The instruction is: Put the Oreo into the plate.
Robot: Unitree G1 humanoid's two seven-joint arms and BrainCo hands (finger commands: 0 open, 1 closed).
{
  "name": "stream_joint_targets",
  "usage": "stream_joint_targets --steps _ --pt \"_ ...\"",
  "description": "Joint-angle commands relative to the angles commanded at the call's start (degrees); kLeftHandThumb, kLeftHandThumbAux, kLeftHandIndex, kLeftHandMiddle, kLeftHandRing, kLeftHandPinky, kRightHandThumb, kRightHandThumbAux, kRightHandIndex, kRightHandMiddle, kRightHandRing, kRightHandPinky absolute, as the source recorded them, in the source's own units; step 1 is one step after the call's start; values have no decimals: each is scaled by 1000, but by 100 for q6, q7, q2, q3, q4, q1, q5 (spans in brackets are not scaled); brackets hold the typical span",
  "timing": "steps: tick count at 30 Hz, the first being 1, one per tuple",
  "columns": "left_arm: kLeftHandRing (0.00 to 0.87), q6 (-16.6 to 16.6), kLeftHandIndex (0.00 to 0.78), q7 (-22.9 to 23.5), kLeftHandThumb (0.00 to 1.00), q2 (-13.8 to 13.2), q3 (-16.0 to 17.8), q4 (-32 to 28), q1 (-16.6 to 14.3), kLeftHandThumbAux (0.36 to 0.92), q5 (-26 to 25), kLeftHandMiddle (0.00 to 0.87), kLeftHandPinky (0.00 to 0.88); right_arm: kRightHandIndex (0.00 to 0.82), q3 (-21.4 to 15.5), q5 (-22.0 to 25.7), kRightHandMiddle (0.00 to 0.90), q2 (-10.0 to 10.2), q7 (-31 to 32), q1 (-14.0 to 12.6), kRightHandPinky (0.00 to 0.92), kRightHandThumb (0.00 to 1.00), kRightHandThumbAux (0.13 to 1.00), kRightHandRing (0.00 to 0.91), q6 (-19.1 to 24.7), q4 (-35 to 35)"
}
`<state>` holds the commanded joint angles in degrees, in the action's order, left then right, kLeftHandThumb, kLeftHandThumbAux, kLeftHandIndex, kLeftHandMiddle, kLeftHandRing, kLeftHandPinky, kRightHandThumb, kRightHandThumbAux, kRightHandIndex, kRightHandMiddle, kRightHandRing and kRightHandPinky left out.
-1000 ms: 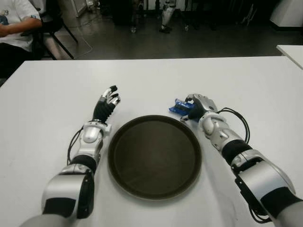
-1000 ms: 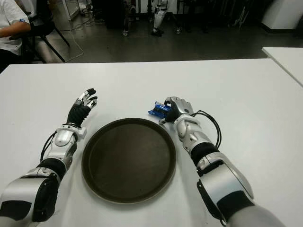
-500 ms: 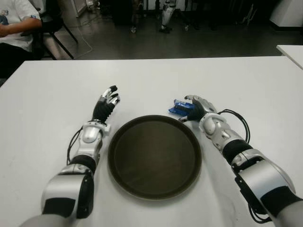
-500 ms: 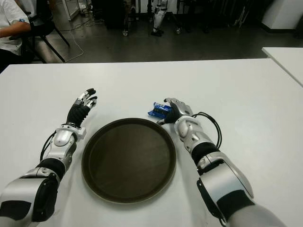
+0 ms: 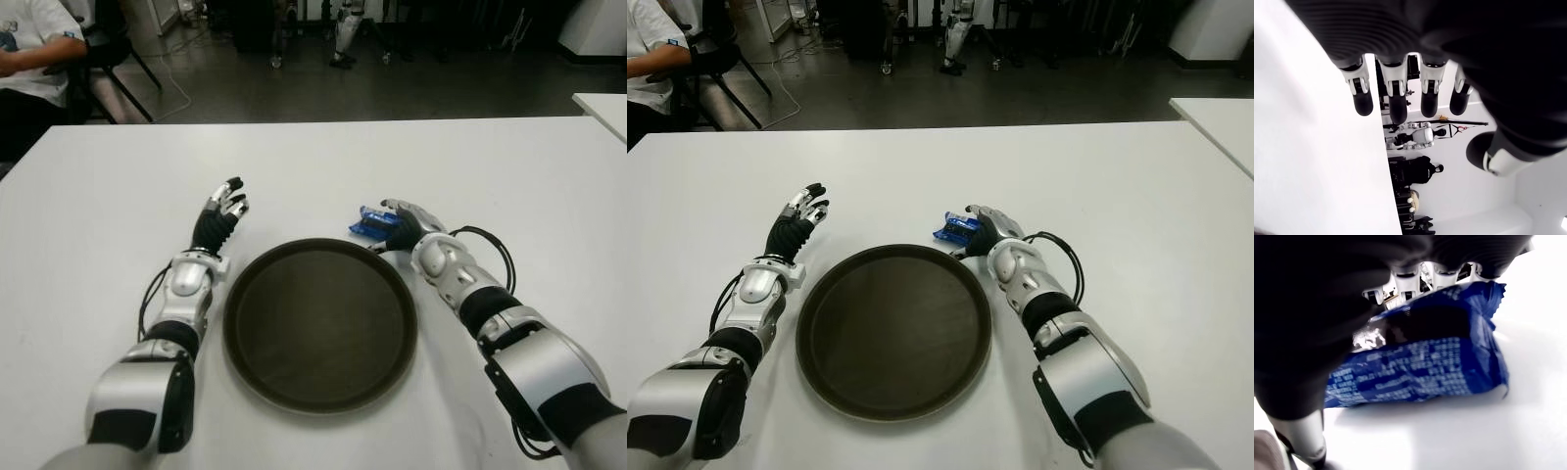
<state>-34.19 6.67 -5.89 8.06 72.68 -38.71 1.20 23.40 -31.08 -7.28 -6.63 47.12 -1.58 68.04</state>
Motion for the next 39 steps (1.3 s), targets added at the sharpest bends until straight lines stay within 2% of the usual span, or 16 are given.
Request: stream_joint_targets --steps 8,11,14,16,18,19,20,23,28,39 --pt "76 21 38 24 151 1 23 12 8 552 -27 104 75 75 143 -99 53 -58 214 8 68 0 753 52 -31 -70" --pt "78 6 37 12 150 0 16 10 13 553 -17 104 74 84 218 -147 66 -80 258 12 85 0 754 68 -18 -95" --pt "77 -29 35 -8 145 2 0 5 17 549 3 101 74 103 292 -210 108 -125 258 0 142 0 750 118 -29 -132" --pt "74 -41 35 3 142 8 4 -7 15 548 -6 100 70 141 310 -230 157 -155 262 -8 217 42 752 172 -40 -156" --pt "77 -36 39 48 143 15 27 -15 15 549 -43 103 73 200 327 -255 207 -191 262 -23 280 125 747 223 -50 -218" --pt "78 -30 41 72 145 18 40 -16 16 549 -63 103 75 278 334 -268 255 -207 261 -32 329 325 740 270 -54 -253" --pt "78 -26 42 87 146 20 48 -17 17 550 -75 103 76 327 338 -277 286 -215 261 -39 361 454 735 299 -53 -279" --pt "73 5 38 124 152 20 73 -12 20 540 -104 98 72 390 387 -338 370 -240 213 -59 430 613 727 381 -39 -390" --pt "76 63 41 120 163 7 80 29 -6 533 -80 101 76 421 440 -415 492 -272 200 -72 516 679 723 485 58 -535" --pt "69 -121 38 152 157 24 92 -39 39 536 -95 95 73 431 445 -491 632 -332 150 -125 579 692 721 608 4 -651"
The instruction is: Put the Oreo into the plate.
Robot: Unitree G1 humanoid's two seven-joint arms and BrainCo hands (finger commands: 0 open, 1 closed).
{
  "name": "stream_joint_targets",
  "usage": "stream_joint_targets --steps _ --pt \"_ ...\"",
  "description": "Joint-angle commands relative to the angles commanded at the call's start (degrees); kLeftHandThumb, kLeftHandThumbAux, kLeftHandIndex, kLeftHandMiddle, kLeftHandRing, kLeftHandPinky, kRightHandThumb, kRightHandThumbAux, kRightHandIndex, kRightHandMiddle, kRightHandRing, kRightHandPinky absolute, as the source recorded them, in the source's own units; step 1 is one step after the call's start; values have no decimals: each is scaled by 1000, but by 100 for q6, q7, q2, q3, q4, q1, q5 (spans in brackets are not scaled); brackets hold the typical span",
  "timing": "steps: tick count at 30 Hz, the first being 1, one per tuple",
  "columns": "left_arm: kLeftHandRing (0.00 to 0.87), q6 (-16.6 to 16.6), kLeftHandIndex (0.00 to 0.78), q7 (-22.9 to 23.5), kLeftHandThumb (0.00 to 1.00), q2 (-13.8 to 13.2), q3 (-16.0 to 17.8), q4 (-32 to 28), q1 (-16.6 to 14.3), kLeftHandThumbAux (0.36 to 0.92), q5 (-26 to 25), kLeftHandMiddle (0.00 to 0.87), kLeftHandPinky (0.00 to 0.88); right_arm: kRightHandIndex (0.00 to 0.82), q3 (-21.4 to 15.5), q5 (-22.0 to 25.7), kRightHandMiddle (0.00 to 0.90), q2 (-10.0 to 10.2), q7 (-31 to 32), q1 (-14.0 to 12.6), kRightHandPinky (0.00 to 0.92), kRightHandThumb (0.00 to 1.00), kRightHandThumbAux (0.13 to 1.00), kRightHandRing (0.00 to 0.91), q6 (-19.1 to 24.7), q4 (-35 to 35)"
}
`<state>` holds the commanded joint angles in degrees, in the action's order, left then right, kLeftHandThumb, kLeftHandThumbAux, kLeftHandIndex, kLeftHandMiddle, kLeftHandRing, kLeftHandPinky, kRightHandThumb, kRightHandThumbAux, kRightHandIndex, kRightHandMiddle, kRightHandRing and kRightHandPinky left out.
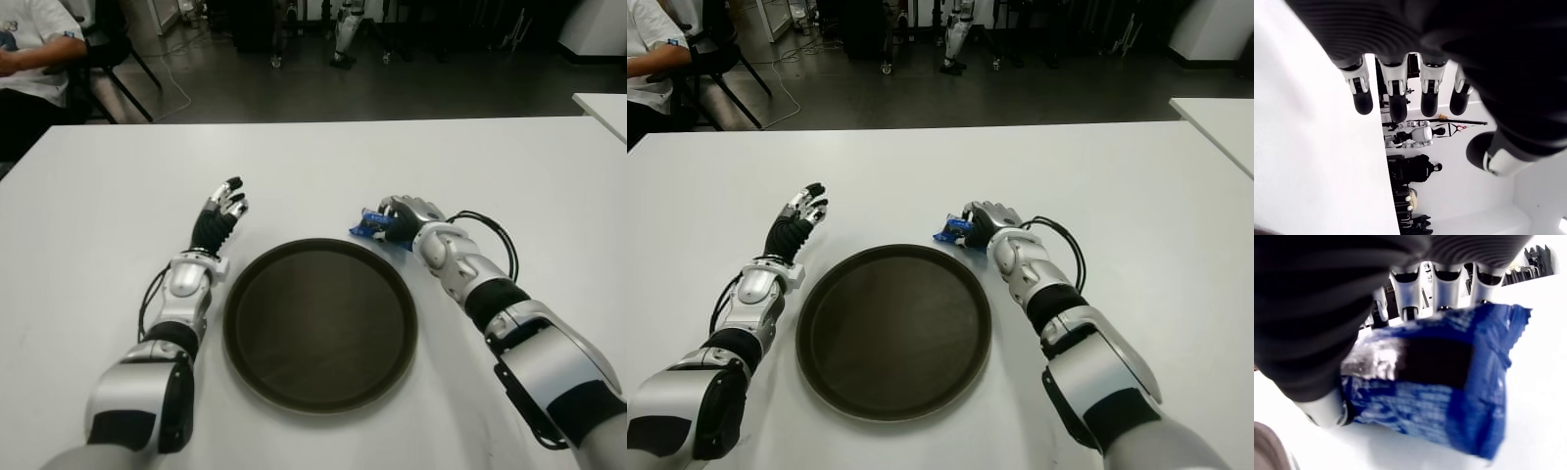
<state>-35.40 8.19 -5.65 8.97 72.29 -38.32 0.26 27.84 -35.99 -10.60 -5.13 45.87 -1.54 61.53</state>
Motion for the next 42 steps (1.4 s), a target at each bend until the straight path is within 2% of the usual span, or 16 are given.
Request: stream_joint_targets --steps 10,20,31,40,42 --pt "69 189 33 56 156 -18 0 25 -33 561 -7 98 62 430 33 -19 661 -52 59 -20 614 688 726 651 -35 -61" --pt "61 190 34 -1 153 -6 -8 17 -23 549 0 93 59 430 29 7 694 -101 138 -44 649 691 727 687 -84 -136" --pt "68 45 32 -39 157 13 -2 -19 2 540 -3 89 76 431 26 -2 710 -147 106 -57 662 692 728 707 -171 -145" --pt "82 144 43 -94 153 1 -21 5 -37 555 23 103 84 431 39 -42 707 -148 -9 -36 665 691 729 700 -164 -109" --pt "84 125 44 -140 152 -4 -46 3 -29 550 57 105 87 431 -5 -28 706 -146 -197 -65 664 691 729 698 -206 -116"
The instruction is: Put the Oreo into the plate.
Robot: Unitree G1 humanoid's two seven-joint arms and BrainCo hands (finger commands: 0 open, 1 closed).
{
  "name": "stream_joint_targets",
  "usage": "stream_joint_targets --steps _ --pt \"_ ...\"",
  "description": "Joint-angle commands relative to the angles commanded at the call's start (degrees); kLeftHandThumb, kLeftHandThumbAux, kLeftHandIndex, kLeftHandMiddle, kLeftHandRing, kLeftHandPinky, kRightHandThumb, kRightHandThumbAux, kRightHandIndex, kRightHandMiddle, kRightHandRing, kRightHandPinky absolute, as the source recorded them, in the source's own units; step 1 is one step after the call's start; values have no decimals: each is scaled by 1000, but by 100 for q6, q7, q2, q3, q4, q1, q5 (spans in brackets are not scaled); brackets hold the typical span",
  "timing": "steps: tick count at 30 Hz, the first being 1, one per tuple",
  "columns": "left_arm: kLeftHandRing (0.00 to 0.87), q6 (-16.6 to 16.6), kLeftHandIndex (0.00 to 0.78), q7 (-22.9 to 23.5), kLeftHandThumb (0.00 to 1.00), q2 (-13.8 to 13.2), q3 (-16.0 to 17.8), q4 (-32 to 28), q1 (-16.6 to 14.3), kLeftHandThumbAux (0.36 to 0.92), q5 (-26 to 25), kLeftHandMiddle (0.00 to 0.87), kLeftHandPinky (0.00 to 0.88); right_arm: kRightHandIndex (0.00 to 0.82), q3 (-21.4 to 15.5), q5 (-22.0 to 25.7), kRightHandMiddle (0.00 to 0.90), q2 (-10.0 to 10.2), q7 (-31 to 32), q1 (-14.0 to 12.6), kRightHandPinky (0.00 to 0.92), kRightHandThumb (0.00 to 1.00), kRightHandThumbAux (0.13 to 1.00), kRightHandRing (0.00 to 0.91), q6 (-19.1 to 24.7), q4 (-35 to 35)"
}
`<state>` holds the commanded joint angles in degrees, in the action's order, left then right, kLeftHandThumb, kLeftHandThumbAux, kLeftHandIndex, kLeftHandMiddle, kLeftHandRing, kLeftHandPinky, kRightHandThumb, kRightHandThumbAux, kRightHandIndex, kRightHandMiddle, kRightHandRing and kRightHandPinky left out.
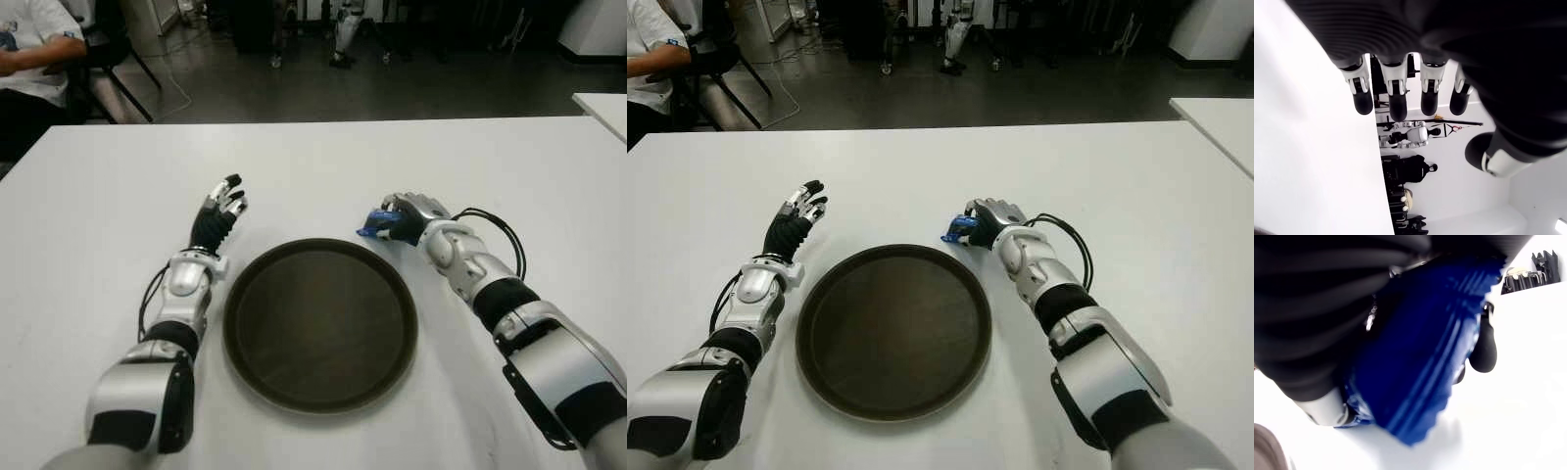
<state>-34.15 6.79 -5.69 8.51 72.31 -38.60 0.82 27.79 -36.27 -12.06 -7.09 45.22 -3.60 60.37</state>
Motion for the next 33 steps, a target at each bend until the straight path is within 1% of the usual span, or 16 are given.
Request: stream_joint_targets --steps 3,8,11,13,16,25,33 --pt "88 -9 43 -46 152 -3 -21 0 4 543 26 107 90 432 -75 37 711 6 -288 -39 669 691 729 702 -62 -8" --pt "87 -5 42 -48 153 -1 -16 2 -6 540 17 107 85 433 -133 78 721 37 -570 -41 679 690 730 712 -105 41" --pt "85 -27 41 -19 153 1 -3 0 -8 539 -5 106 82 434 -248 139 731 49 -941 -69 698 689 731 725 -263 49" --pt "82 -43 41 4 154 2 6 2 -8 540 -18 105 81 434 -334 184 740 16 -1199 -108 715 689 731 739 -414 -12" --pt "77 -41 39 13 153 -15 8 30 -10 536 -11 101 75 434 -480 245 747 -88 -1464 -168 724 690 731 749 -619 -228" --pt "76 30 45 35 155 -30 24 79 -44 548 -17 104 73 435 -789 443 751 -173 -1638 -292 739 689 732 759 -825 -624" --pt "85 -39 48 114 159 4 78 42 -34 541 -67 108 86 435 -994 568 755 -246 -1512 -512 748 688 733 764 -776 -1265"
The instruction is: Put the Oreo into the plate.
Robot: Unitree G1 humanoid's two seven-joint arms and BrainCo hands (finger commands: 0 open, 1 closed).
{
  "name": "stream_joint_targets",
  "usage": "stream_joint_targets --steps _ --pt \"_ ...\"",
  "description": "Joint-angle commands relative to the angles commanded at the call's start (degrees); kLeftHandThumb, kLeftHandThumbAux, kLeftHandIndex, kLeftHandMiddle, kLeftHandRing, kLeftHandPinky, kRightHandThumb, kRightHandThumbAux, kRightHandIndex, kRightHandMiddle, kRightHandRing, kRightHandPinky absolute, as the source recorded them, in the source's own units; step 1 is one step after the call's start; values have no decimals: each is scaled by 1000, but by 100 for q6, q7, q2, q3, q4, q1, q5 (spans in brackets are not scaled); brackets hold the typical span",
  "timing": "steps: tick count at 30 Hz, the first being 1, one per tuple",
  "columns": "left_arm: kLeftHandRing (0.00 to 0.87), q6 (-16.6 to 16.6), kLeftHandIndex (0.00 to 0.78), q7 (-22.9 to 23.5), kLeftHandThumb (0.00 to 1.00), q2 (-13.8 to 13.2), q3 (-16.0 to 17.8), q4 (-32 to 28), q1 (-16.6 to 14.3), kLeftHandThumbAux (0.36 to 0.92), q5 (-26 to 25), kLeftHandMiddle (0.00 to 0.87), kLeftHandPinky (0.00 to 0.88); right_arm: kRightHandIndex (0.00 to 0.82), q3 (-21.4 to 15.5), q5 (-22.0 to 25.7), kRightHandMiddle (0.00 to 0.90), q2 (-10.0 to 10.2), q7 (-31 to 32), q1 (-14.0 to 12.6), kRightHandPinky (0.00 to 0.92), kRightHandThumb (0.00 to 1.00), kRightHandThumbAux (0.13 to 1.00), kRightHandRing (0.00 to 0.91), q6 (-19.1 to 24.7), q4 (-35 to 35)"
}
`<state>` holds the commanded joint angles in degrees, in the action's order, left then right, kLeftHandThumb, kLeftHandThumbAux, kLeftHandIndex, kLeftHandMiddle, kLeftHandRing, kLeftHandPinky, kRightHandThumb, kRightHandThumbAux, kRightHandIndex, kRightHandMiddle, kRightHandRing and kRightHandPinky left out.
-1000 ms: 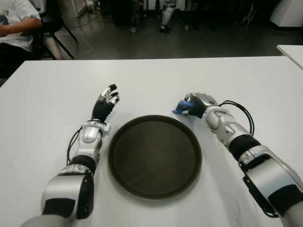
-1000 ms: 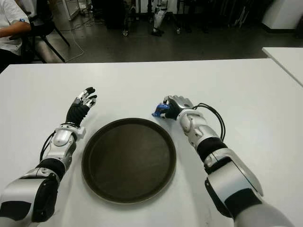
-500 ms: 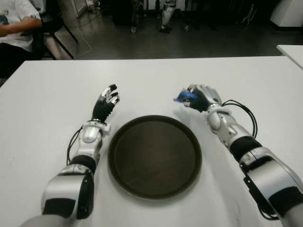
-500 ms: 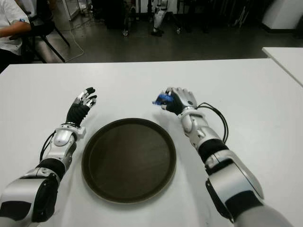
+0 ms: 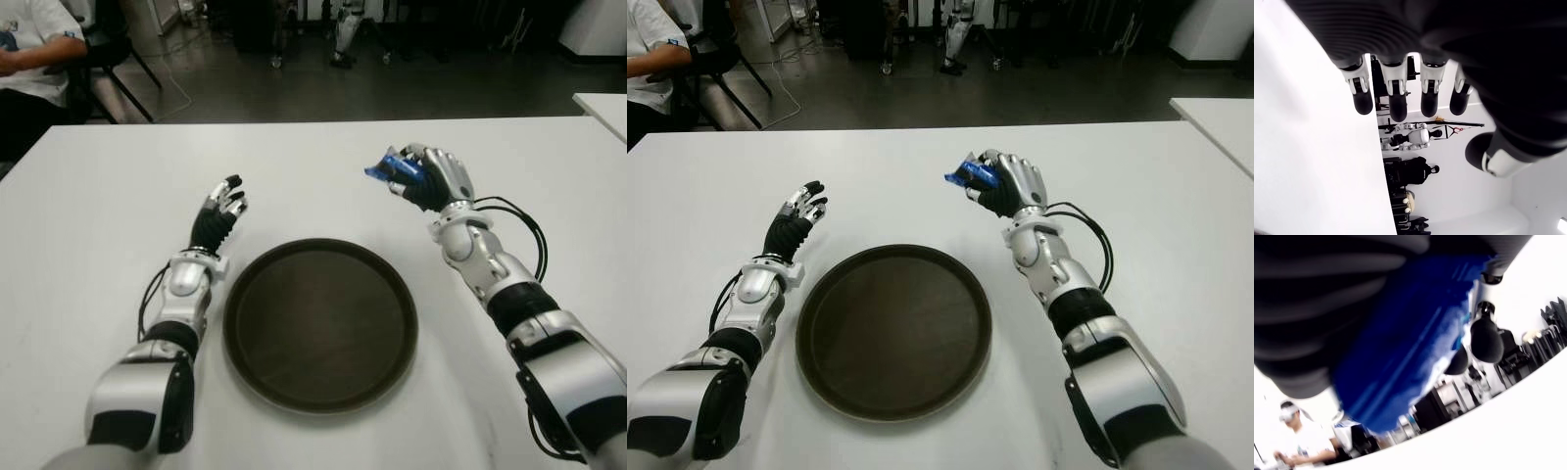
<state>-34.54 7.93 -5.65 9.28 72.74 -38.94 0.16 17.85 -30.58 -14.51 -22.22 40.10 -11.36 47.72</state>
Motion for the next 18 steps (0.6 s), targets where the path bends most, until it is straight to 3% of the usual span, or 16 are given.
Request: stream_joint_targets --steps 18 --pt "76 23 34 -189 145 -17 -88 -4 3 549 129 95 80 433 -65 -73 747 -80 490 -194 743 689 733 755 549 -730"
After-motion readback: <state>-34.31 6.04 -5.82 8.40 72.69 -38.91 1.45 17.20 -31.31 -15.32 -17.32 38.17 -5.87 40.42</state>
